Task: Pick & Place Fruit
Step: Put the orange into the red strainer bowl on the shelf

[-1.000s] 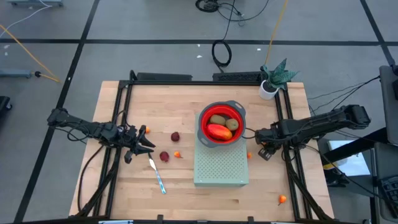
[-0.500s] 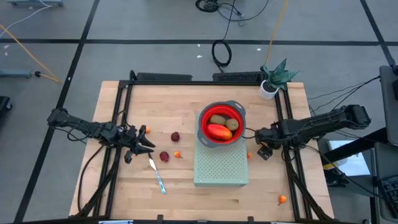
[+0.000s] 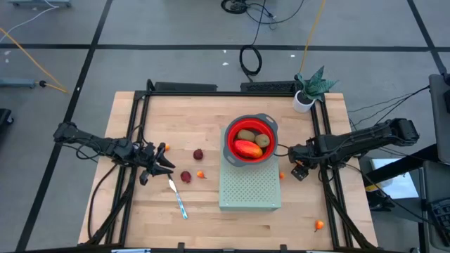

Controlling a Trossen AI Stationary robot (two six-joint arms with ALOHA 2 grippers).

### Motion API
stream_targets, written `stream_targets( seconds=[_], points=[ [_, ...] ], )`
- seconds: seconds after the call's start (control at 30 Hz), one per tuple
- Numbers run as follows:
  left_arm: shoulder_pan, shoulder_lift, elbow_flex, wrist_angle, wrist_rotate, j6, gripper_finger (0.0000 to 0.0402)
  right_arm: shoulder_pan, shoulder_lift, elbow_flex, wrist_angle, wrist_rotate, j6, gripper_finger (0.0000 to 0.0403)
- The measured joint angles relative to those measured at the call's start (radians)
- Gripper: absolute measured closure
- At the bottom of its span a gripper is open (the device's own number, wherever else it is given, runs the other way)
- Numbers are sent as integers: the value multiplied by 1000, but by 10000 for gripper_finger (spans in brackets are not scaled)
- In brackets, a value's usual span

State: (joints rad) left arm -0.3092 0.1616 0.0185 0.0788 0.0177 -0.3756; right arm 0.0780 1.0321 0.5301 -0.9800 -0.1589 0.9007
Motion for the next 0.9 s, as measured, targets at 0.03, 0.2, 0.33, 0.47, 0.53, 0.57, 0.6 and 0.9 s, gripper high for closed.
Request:
stream_targets(
  seconds=[0.03,0.2,0.33,0.47,0.53,0.57,0.6,0.9],
  points=[
    [0,0,0,0,0,0,300,0,0,0,0,0,6,152],
    [0,0,0,0,0,0,300,2,-1,0,0,6,41,150],
    [0,0,0,0,0,-13,300,2,-26,0,2,45,75,151],
    [0,0,0,0,0,-20,300,2,-75,0,11,82,111,151],
    [0,0,0,0,0,-20,300,2,-99,0,11,86,112,152],
    [0,0,0,0,0,-20,300,2,-107,0,12,93,115,151],
    [0,0,0,0,0,-20,300,2,-115,0,15,108,126,151],
    [0,0,0,0,0,-32,300,2,-132,0,28,217,200,152]
  ],
)
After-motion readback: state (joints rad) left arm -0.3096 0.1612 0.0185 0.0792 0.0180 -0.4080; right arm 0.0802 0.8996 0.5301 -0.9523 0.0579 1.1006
